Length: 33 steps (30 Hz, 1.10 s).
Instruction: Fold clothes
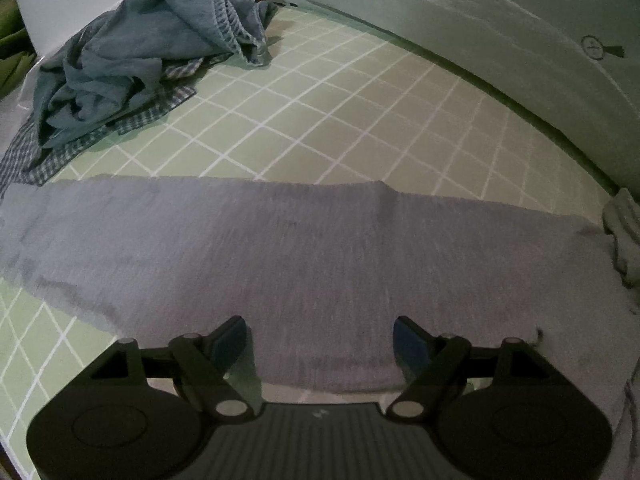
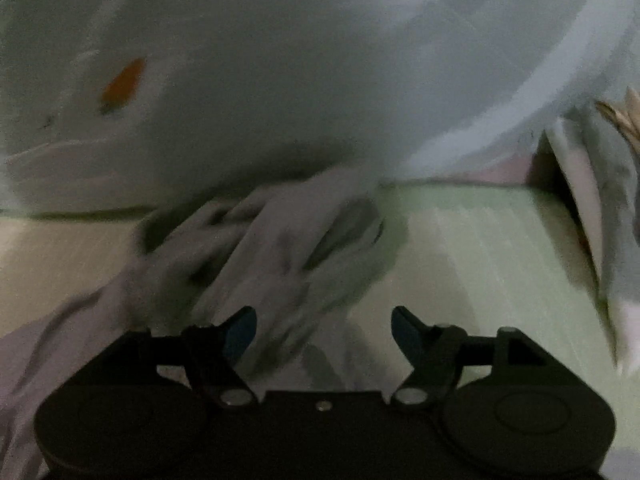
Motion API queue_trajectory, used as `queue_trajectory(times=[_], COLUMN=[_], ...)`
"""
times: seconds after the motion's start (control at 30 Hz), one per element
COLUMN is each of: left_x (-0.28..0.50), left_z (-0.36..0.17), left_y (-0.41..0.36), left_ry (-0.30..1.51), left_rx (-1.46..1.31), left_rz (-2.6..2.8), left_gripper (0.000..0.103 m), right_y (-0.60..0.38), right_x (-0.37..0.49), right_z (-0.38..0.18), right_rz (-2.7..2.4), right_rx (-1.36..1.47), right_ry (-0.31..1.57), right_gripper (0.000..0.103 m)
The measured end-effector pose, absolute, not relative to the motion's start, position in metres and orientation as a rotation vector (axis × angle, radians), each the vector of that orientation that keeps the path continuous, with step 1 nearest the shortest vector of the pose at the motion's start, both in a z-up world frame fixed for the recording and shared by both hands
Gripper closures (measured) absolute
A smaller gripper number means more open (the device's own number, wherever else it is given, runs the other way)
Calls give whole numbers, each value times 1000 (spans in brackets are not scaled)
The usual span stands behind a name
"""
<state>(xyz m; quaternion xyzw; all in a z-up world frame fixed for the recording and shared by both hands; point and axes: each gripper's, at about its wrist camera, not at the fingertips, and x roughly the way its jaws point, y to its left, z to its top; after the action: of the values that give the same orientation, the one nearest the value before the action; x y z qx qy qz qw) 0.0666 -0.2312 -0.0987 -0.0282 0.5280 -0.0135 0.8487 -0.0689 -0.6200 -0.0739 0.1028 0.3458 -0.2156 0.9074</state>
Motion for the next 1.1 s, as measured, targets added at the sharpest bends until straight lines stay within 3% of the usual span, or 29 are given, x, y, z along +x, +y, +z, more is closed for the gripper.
queue_trajectory(times=[0.13, 0.2, 0.23, 0.27, 0.3, 0.33, 0.37, 0.6, 0.7, 0.73, 0.77, 0.8, 0.83, 0.93, 1.0, 1.1], left_x=[45, 30, 22, 14, 5, -4, -13, -63, -76, -80, -83, -86, -88, -94, -97, -103], left_z=[-90, -83, -80, -76, -74, -71, -69, -71, -78, -81, -83, -85, -87, -91, -93, -91], left_y=[-231, -232, -232, -233, -233, -232, -232, -212, -203, -200, -198, -196, -195, -192, -194, -197], left_ry=[1104, 1096, 1091, 1084, 1078, 1072, 1068, 1076, 1097, 1103, 1110, 1117, 1123, 1140, 1163, 1190], left_rx=[-72, -62, -56, -50, -43, -36, -29, -26, -45, -51, -54, -57, -59, -60, -51, -41], left_rz=[-50, -72, -83, -94, -107, -120, -130, -135, -132, -132, -137, -142, -152, -189, -212, -228], left_gripper=[22, 22, 22, 22, 22, 22, 22, 22, 22, 23, 23, 24, 27, 40, 51, 63], right_y=[-597, -590, -585, -581, -578, -576, -574, -556, -545, -543, -544, -545, -546, -550, -555, -566], right_x=[-110, -118, -123, -126, -126, -127, -127, -169, -192, -199, -207, -215, -224, -241, -249, -257], right_z=[-84, -92, -95, -98, -102, -105, -108, -68, -69, -73, -77, -81, -86, -98, -99, -94], right_rz=[-413, -382, -368, -357, -345, -321, -302, -192, -200, -224, -244, -269, -300, -372, -416, -482], right_rx=[300, 311, 311, 307, 301, 298, 296, 306, 259, 253, 265, 277, 287, 281, 278, 258], right_ry=[714, 747, 762, 780, 798, 812, 824, 688, 698, 712, 731, 749, 768, 818, 827, 824], right_gripper=[31, 47, 67, 75, 74, 81, 99, 101, 98, 91, 72, 63, 55, 54, 48, 24])
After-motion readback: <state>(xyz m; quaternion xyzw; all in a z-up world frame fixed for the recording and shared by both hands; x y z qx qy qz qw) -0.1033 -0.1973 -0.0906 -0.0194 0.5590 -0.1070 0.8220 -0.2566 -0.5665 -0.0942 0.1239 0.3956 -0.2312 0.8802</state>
